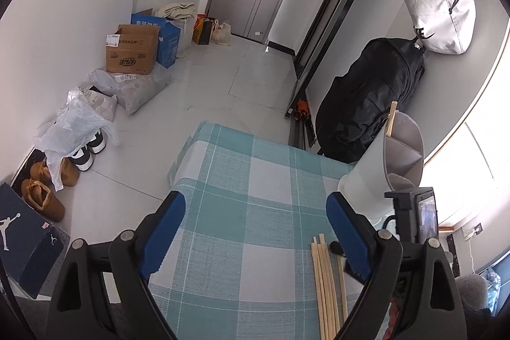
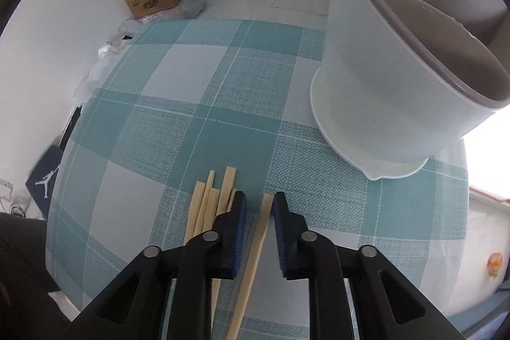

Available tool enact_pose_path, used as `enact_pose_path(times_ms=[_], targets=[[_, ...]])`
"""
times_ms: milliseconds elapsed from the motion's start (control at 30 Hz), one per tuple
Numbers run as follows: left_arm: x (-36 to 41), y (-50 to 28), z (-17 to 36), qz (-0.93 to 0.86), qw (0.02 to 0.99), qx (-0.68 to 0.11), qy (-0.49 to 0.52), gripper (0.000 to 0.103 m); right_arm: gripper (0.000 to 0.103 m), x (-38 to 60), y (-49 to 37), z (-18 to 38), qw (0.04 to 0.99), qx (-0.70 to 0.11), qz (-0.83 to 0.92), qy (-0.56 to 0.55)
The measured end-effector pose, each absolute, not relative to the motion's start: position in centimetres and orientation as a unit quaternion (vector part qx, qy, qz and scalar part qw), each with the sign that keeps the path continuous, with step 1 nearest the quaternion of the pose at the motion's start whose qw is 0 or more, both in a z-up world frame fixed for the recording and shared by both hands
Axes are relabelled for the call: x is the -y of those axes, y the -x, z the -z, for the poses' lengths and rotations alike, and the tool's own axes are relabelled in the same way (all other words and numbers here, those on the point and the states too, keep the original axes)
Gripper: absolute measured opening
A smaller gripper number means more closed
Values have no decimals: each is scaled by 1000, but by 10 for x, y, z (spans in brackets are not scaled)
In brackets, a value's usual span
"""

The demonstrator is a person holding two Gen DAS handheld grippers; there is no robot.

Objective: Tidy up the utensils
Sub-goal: 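Close the right gripper on one wooden chopstick and lift it, then lower the left gripper onto the remaining chopsticks and grasp one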

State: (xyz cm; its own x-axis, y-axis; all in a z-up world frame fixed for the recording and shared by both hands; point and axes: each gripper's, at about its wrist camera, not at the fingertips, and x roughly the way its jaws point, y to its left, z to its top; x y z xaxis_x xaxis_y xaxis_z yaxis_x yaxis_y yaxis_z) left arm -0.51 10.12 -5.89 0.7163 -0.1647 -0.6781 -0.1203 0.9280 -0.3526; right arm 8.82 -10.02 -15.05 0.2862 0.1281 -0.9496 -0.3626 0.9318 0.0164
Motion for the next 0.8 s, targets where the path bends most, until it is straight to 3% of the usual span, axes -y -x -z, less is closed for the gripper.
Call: enact_pose_path(times_ms=[567,800], targets=[[-18,-6,126,78,809,-577,87,87,6,173,-58,55,863,-456,-209,-56],[2,0,141,51,789,-611,35,87,6,211,-41,23,879,-417,-208,-98]])
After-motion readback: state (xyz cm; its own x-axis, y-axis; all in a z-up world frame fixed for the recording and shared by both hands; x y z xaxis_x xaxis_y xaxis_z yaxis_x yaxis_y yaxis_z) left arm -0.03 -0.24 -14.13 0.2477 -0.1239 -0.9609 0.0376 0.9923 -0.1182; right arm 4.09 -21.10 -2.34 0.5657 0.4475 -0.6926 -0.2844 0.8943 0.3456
